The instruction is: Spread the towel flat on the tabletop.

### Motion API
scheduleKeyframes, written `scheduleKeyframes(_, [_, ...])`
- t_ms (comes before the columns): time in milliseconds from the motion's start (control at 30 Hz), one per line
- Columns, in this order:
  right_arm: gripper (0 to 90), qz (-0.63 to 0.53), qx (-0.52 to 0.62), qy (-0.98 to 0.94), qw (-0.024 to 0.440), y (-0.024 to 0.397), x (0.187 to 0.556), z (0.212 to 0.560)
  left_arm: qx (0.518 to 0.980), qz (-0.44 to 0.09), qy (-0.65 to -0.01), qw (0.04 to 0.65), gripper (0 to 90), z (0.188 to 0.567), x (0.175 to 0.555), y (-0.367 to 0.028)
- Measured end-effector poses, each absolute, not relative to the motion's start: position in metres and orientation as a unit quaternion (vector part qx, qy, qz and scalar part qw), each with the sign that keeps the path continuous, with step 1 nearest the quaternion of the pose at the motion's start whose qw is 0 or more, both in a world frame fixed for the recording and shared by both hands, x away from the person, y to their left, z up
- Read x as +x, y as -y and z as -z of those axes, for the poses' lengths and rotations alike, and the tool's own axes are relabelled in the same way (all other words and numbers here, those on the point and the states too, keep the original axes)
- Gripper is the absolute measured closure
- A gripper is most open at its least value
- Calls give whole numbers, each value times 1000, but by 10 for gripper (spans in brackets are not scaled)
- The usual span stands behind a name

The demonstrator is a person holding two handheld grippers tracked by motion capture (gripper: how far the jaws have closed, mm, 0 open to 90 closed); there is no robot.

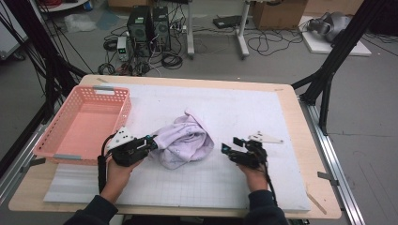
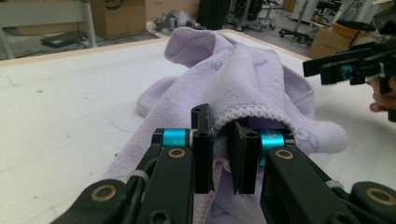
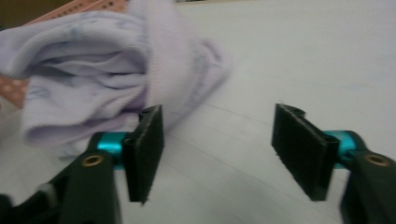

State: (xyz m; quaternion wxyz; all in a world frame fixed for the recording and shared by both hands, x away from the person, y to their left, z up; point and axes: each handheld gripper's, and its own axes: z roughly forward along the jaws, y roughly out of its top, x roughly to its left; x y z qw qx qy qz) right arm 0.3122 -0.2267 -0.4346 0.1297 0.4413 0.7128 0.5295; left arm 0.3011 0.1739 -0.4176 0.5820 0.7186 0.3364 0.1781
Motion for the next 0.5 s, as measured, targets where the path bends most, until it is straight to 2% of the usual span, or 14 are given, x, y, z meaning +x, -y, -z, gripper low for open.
scheduleKeyframes(67, [260,-538,431,-716,114,204,318,435,716,-181,-340,583,806,418,302,-175])
scheduleKeyframes(133, [288,-527,425,-728,109,185,325,437,716,-182,-341,581,807,418,302,-177])
scheduleKeyframes(167, [457,-515,427,-735,109,178,329,438,716,-184,-341,581,807,418,302,-177])
scheduleKeyframes(200, [705,-499,425,-747,113,175,331,440,716,-184,-342,580,808,417,301,-178])
scheduleKeyframes(233, [823,-483,428,-753,125,174,332,441,715,-185,-343,580,809,417,301,-180])
scheduleKeyframes(300, [857,-452,424,-769,153,181,332,438,713,-188,-346,579,811,417,301,-182])
scheduleKeyframes(500, [857,-424,449,-763,193,216,315,428,702,-206,-368,574,814,416,299,-190])
